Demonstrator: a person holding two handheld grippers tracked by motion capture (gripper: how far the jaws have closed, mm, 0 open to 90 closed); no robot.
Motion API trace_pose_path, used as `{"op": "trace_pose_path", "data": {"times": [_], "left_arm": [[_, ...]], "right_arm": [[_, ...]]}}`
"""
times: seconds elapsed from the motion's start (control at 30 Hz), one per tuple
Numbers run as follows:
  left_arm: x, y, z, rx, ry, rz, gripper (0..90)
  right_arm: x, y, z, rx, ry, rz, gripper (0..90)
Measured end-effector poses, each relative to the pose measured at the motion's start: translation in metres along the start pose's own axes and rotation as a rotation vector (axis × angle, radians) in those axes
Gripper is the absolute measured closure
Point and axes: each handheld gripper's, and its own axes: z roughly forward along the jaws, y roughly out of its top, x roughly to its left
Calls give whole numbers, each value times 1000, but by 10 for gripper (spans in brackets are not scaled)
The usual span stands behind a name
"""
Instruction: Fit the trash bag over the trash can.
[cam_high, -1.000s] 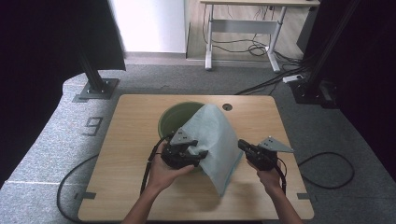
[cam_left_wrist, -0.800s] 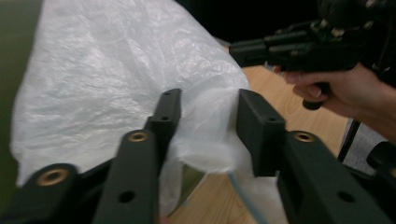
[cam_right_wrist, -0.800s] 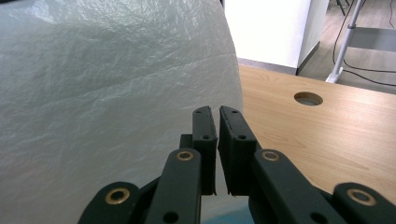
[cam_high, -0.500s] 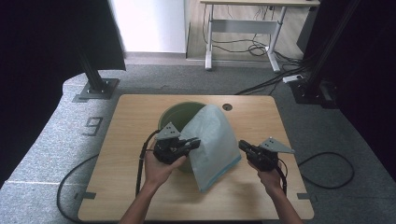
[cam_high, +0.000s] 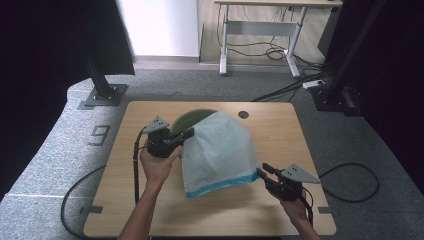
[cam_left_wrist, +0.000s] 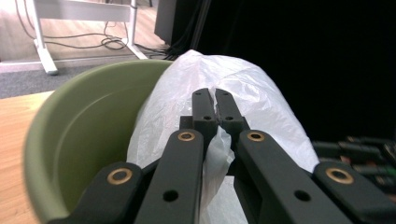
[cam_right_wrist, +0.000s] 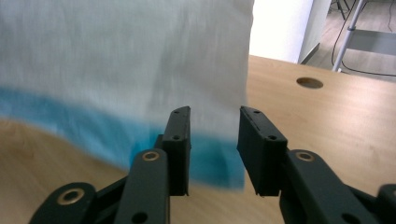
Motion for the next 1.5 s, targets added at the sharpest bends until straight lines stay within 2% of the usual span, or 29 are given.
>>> {"op": "trace_pose_path", "data": {"times": [0.23, 0.33, 0.43, 0.5, 0.57, 0.6, 0.67, 0.73, 0.8, 1.03, 1.13, 1.17, 1.2, 1.3, 1.43, 1.5], "left_arm": [[9, 0, -3, -3, 4, -28, 892], [10, 1, -4, -1, 2, -30, 891], [11, 2, -5, -1, 0, -32, 891], [11, 2, -5, -1, -2, -34, 891], [12, 2, -5, 1, -2, -31, 890], [13, 2, -5, 1, -4, -32, 891], [14, 3, -5, -1, -8, -34, 891], [15, 4, -3, -1, -13, -38, 891], [16, 5, 0, 4, -14, -38, 891], [16, 16, 17, 42, -20, -23, 889], [18, 17, 22, 60, -26, -30, 883], [18, 17, 22, 68, -35, -32, 869], [16, 16, 20, 98, -43, -22, 793], [11, 14, 7, 73, -13, 1, 647], [7, 13, -17, 68, 5, 42, 441], [7, 13, -28, 65, 3, 58, 377]], "right_arm": [[5, -27, -7, 34, -24, -13, 504], [7, -36, -2, 57, -54, -33, 449], [7, -38, 7, 51, -78, -40, 431], [5, -36, 13, 31, -80, -37, 452], [3, -29, 18, 3, -79, -48, 522], [2, -26, 19, -6, -74, -48, 599], [-3, -17, 17, -44, -103, -38, 768], [-7, -6, 14, -76, -91, -23, 847], [-11, 8, 8, -103, -87, -16, 880], [-24, 58, -11, -202, -135, 15, 884], [-25, 67, -13, -216, -140, 18, 884], [-25, 73, -13, -219, -142, 18, 884], [-24, 80, -12, -216, -152, 10, 884], [-23, 83, -10, -197, -164, 1, 884], [-25, 83, -6, -164, -176, -7, 884], [-25, 83, -5, -148, -179, -8, 884]]}}
